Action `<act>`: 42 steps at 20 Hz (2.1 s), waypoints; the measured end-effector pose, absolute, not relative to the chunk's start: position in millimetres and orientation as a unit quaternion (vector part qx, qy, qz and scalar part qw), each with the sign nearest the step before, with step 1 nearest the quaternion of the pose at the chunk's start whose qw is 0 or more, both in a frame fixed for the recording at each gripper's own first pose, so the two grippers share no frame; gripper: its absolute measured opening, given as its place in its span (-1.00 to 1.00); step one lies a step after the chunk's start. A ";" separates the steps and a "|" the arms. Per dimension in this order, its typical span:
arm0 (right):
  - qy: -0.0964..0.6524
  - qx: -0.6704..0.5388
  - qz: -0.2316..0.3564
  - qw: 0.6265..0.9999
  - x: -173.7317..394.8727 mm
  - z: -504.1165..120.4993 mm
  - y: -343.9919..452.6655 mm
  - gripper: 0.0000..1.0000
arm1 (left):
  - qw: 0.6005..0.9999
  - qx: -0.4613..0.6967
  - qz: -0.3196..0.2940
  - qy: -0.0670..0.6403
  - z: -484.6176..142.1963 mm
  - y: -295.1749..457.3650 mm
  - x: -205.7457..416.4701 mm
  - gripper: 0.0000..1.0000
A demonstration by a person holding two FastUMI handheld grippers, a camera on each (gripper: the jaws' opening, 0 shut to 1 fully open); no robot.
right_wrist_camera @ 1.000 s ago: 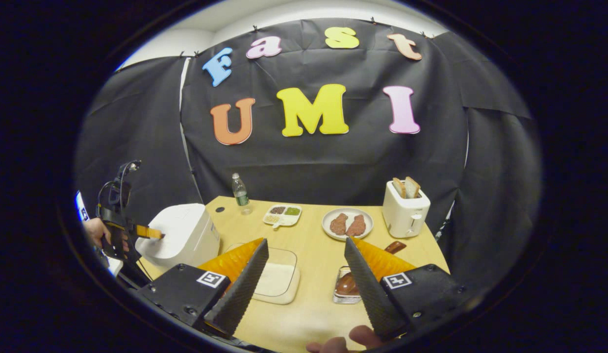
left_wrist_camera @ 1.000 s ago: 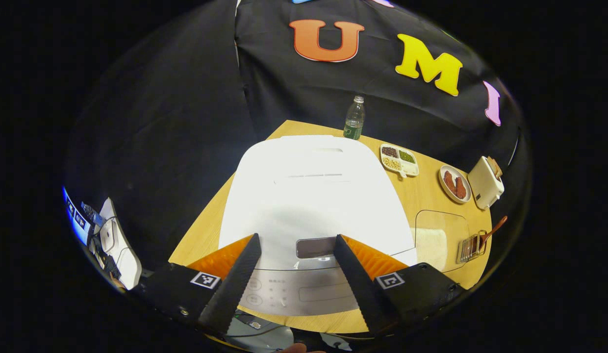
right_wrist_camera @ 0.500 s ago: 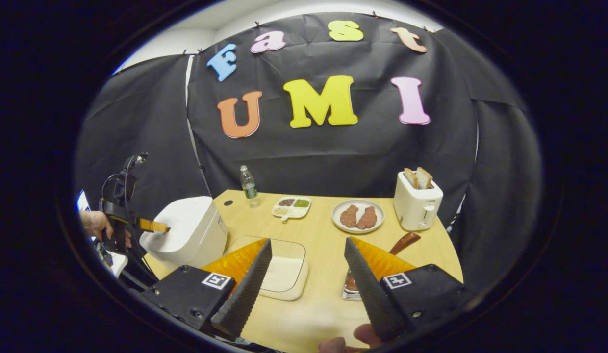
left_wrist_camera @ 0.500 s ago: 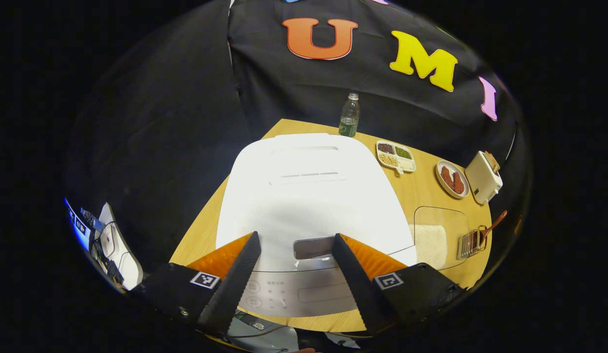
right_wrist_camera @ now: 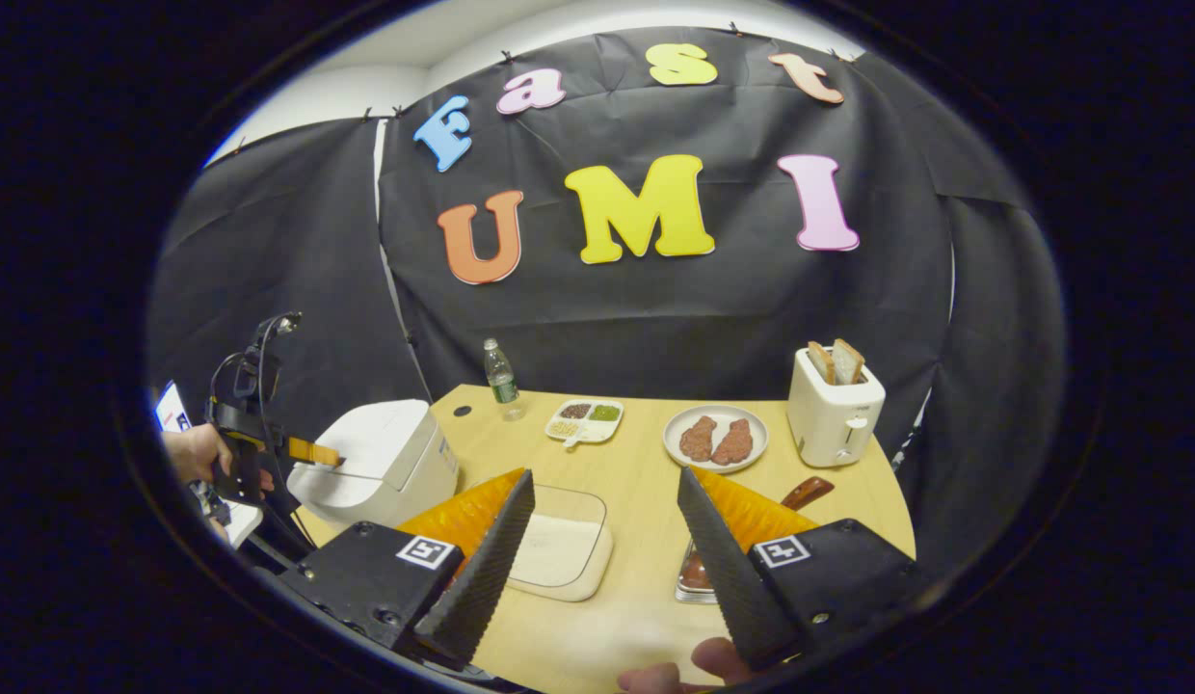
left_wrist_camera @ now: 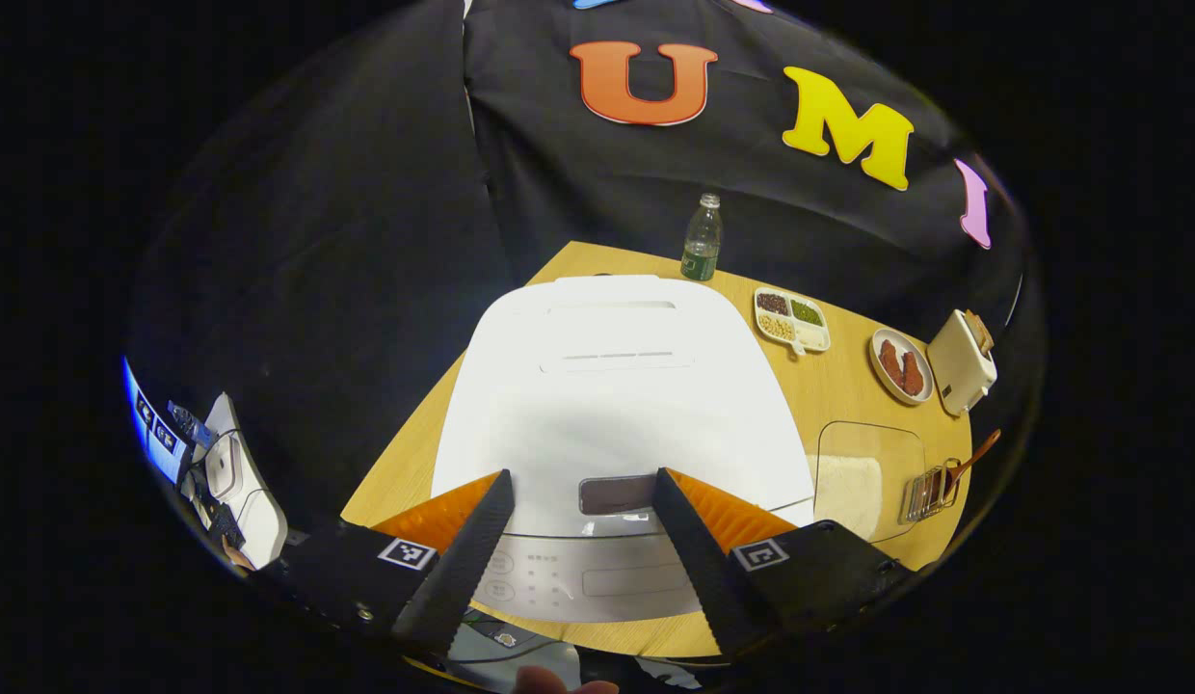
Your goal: Close the left gripper, press the button to open the rice cooker; take a wooden spoon from the chopstick holder with the right hand, scoop a spoonful of rice and pour it into the rice cooker, then put the wooden spoon back into the chopstick holder.
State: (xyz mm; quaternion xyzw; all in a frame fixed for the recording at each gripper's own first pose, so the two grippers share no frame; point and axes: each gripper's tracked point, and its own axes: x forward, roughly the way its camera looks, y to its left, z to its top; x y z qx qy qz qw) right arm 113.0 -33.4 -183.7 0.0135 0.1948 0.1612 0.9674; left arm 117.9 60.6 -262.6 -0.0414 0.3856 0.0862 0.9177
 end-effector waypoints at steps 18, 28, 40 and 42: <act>0.197 0.010 0.183 0.963 111.3 -179.9 -13.6 0.86 | 0.909 -0.077 0.088 0.399 -277.9 81.4 111.9 0.97; 0.210 0.008 0.211 0.955 105.4 -188.7 17.0 0.95 | 0.926 -0.056 0.064 0.367 -279.7 79.2 115.9 1.00; 0.190 0.003 0.215 0.958 103.8 -171.2 10.9 0.94 | 0.928 -0.070 0.073 0.360 -277.4 86.5 107.4 1.00; 0.196 0.003 0.219 0.956 102.6 -175.6 12.0 0.95 | 0.925 -0.076 0.069 0.366 -278.5 87.4 105.6 0.99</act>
